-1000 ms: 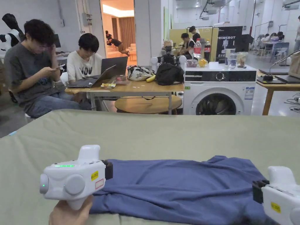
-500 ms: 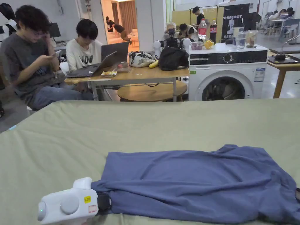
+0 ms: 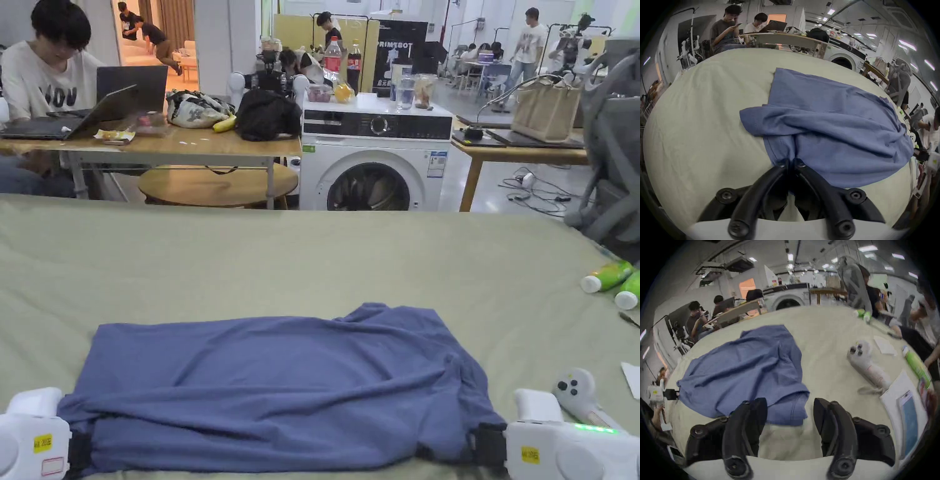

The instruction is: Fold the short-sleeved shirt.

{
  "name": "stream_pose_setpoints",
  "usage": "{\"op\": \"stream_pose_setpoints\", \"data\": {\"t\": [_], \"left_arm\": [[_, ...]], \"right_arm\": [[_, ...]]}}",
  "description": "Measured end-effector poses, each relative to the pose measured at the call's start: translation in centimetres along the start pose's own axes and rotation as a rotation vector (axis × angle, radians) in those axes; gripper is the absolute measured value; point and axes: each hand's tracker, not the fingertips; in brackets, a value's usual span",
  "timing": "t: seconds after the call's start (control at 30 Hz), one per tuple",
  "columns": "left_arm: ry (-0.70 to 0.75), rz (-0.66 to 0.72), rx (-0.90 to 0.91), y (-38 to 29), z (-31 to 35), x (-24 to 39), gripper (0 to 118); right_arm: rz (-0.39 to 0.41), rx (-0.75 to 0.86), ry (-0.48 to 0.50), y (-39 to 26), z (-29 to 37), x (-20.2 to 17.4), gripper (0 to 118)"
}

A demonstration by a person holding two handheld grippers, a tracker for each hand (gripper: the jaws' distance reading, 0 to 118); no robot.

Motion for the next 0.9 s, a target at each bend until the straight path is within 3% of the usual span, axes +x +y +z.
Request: {"op": "stream_pose_setpoints", "data": {"t": [0.1, 0.13, 0.2, 0.27, 0.53, 0.6, 0.83, 0.9], "left_arm": [[0.006, -0.009, 0.007, -0.3, 0.2, 0.3, 0], [0.004, -0.01, 0.008, 0.0, 0.3, 0.0, 0], [-0.026, -0.037, 0.106, -0.3, 2.1, -0.3, 0], [0.019, -0.088, 0.202, -1.1, 5.2, 0.1, 0], [-0.079, -0.037, 0.194, -4.3, 13.4, -2.7, 0], [-0.104, -0.052, 0.161, -6.6, 15.0, -3.3, 0], [-0.133, -0.067, 0.125, -12.4, 16.4, -4.7, 0], [-0.153, -0.076, 0.171, -12.9, 17.0, -4.8, 0]], "right_arm": [[-0.005, -0.021, 0.003, 0.4, 0.2, 0.1, 60], [0.005, -0.025, -0.005, 0.4, 0.2, 0.0, 51], [0.032, -0.012, -0.039, 0.6, 1.1, -0.4, 1], [0.056, 0.058, -0.069, 0.6, 3.0, -0.5, 1], [0.073, 0.103, -0.055, -2.7, 10.9, 1.1, 1], [0.024, 0.078, -0.003, -5.0, 13.1, 2.2, 1], [0.032, 0.052, -0.008, -11.0, 16.2, 2.4, 1], [0.086, 0.096, 0.004, -11.6, 16.7, 1.7, 1]]}}
